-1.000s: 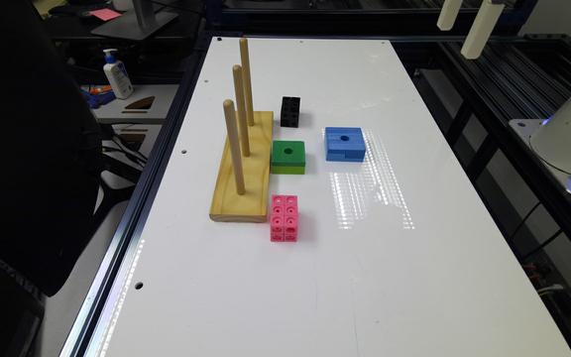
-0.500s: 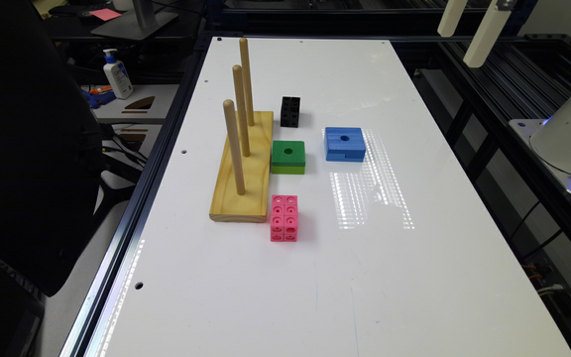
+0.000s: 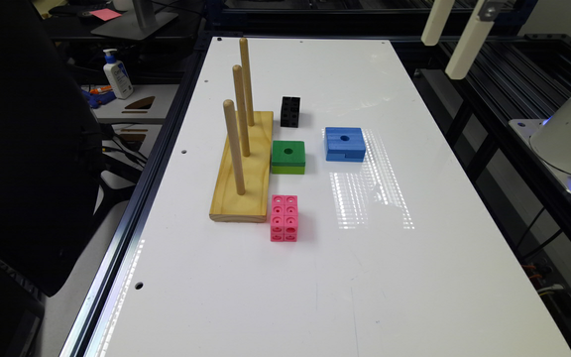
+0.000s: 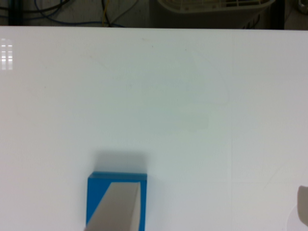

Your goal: Pick up pink block.

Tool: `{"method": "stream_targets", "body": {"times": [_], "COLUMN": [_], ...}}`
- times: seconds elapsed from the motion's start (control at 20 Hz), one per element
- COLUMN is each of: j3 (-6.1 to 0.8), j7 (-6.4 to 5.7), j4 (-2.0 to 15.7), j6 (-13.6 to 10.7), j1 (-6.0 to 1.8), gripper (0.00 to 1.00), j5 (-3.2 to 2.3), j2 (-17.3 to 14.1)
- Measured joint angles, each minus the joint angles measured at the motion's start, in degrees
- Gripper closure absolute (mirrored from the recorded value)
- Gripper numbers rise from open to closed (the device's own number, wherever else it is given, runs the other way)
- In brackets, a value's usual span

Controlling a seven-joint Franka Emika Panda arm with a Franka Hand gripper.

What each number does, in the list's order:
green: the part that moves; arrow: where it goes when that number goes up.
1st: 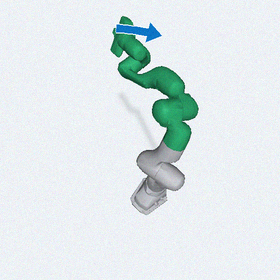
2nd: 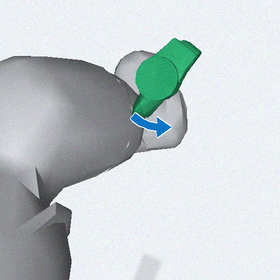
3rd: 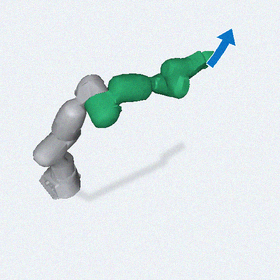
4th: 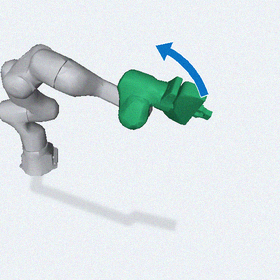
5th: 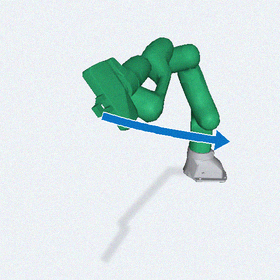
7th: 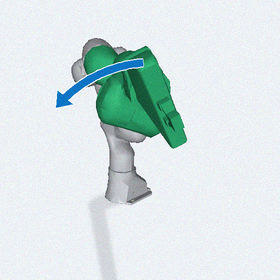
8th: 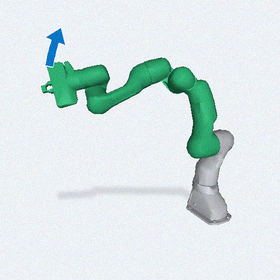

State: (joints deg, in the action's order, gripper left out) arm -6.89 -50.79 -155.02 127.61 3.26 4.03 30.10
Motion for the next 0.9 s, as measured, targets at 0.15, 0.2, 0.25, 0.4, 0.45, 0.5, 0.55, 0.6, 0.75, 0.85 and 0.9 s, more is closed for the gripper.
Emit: {"method": "stream_targets", "body": {"times": [0.15,0.2,0.25,0.4,0.45,0.5,0.55,0.6,0.75,0.85,0.9], "j3": [-0.68,-1.05,-1.38,-2.38,-2.65,-3.05,-3.3,-3.84,-4.79,-5.3,-5.45], "j7": [-0.65,-1.0,-1.3,-2.34,-2.59,-2.99,-3.23,-3.75,-4.65,-5.19,-5.35], "j4": [2.01,2.78,3.39,5.02,5.43,5.92,6.19,6.72,7.64,8.23,8.52], "j6": [0.17,0.19,0.2,0.22,0.22,0.22,0.22,0.23,0.23,0.23,0.23], "j1": [0.01,0.01,0.0,0.01,0.01,0.01,0.01,0.01,0.0,0.0,0.0], "gripper": [0.0,0.0,0.0,0.0,0.0,0.0,0.0,0.0,0.0,0.0,0.0], "j5": [0.07,0.1,0.12,0.14,0.16,0.19,0.21,0.22,0.3,0.31,0.31], "j2": [-2.37,-3.24,-3.93,-5.83,-6.3,-6.81,-7.1,-7.65,-8.57,-9.16,-9.42]}}
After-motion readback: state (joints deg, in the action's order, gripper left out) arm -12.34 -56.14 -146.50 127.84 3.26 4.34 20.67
